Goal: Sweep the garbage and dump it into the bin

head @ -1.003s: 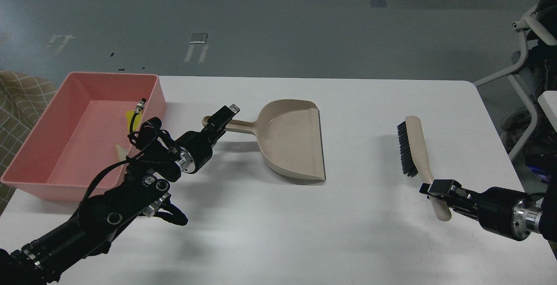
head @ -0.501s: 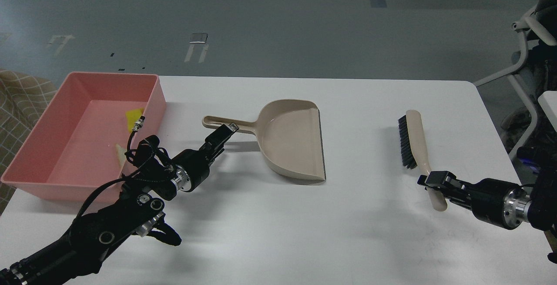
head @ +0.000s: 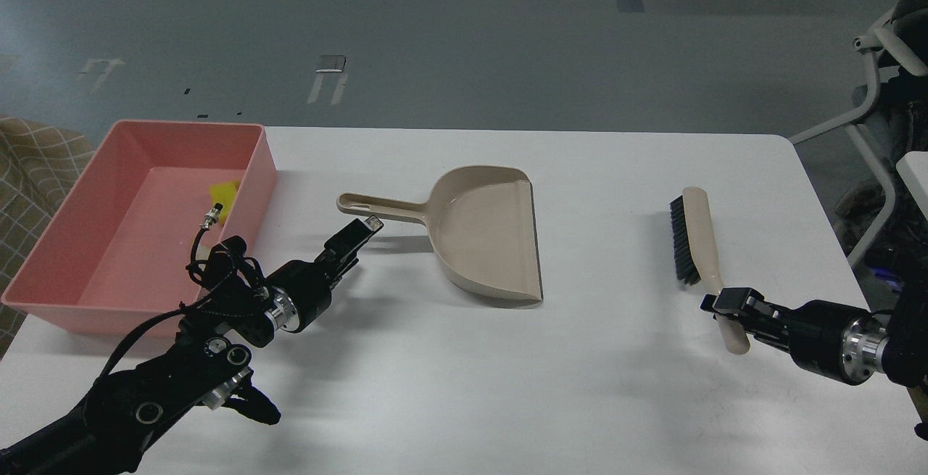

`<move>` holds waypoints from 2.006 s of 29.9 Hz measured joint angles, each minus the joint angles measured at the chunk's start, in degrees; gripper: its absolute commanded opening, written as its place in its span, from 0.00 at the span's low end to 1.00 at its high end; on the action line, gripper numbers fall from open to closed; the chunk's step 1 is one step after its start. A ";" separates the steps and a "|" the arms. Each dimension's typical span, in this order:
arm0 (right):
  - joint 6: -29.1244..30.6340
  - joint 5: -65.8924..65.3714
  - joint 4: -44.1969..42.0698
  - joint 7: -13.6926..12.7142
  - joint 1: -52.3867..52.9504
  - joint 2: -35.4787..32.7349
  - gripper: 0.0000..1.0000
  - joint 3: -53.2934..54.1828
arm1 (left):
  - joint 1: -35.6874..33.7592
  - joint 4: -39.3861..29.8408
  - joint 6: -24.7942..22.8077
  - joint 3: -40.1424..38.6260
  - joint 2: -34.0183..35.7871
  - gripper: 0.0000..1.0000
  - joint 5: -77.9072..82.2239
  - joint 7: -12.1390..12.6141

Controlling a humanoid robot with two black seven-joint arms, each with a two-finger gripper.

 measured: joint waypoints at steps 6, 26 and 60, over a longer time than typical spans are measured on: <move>0.13 0.09 0.04 -0.10 -0.10 -0.62 0.51 0.02 | 0.06 0.00 -0.15 -0.05 0.25 0.98 0.00 -0.97; -0.11 0.23 0.17 -0.43 -1.32 -1.53 0.96 0.13 | 0.09 -0.34 -0.25 -0.30 1.88 0.98 -0.10 -2.11; -0.03 0.26 1.12 -0.28 -1.51 -2.06 0.33 -0.08 | 0.01 -0.36 -0.25 -0.67 1.85 0.98 -0.13 -2.11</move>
